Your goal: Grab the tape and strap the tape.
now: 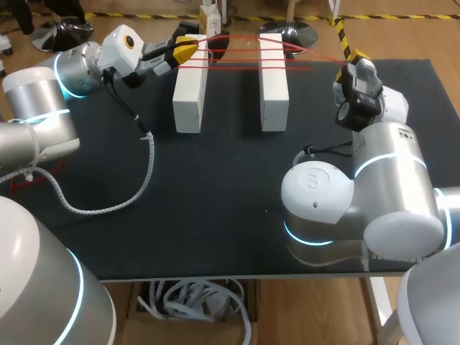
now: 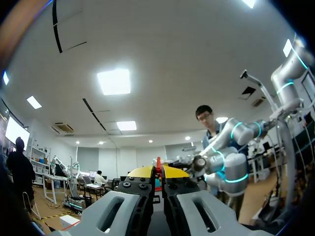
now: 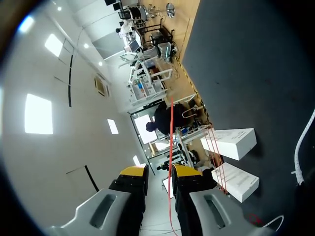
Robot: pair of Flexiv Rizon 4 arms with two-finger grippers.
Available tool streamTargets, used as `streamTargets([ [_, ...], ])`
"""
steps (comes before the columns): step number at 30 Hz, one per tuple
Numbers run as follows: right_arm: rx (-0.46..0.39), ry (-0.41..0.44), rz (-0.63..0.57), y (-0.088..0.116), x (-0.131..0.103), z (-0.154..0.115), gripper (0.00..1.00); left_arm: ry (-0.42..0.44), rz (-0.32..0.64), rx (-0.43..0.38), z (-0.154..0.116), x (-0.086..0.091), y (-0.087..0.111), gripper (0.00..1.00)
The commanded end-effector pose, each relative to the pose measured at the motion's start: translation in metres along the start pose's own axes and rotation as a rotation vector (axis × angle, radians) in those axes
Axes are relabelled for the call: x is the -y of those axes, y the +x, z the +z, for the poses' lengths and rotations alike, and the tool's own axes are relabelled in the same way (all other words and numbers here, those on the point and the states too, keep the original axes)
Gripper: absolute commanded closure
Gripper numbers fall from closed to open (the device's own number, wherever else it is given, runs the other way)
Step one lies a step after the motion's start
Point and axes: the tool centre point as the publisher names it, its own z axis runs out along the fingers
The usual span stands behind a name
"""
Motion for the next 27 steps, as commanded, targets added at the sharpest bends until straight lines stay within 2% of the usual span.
streamTargets([
  [1,0.008,-0.008,-0.003,0.0023,0.0022,-0.0012,0.82,0.001,0.0,-0.002,-0.0004,-0.0006,-0.0007,1.0],
  [7,0.018,-0.014,-0.01,0.0011,0.0012,-0.0005,0.78,0.001,0.0,-0.002,-0.0004,-0.0006,-0.0007,1.0],
  [18,0.026,-0.004,-0.011,-0.0001,0.0038,-0.0004,0.86,0.001,0.0,-0.002,-0.0004,-0.0006,-0.0007,1.0],
  [19,0.027,-0.004,-0.012,-0.0001,0.0038,-0.0004,0.91,0.001,0.0,-0.002,-0.0004,-0.0006,-0.0007,1.0],
  [20,0.028,-0.005,-0.012,-0.0001,0.0038,-0.0004,1.0,0.001,0.0,-0.002,-0.0004,-0.0006,-0.0007,1.0],
  [26,0.028,-0.006,-0.017,0.0001,0.0032,-0.0002,1.0,0.001,0.0,-0.002,-0.0004,-0.0006,-0.0007,1.0],
  [27,0.029,-0.009,-0.05,-0.0001,0.0026,-0.0002,1.0,0.001,0.0,-0.002,-0.0004,-0.0006,-0.0007,1.0],
])
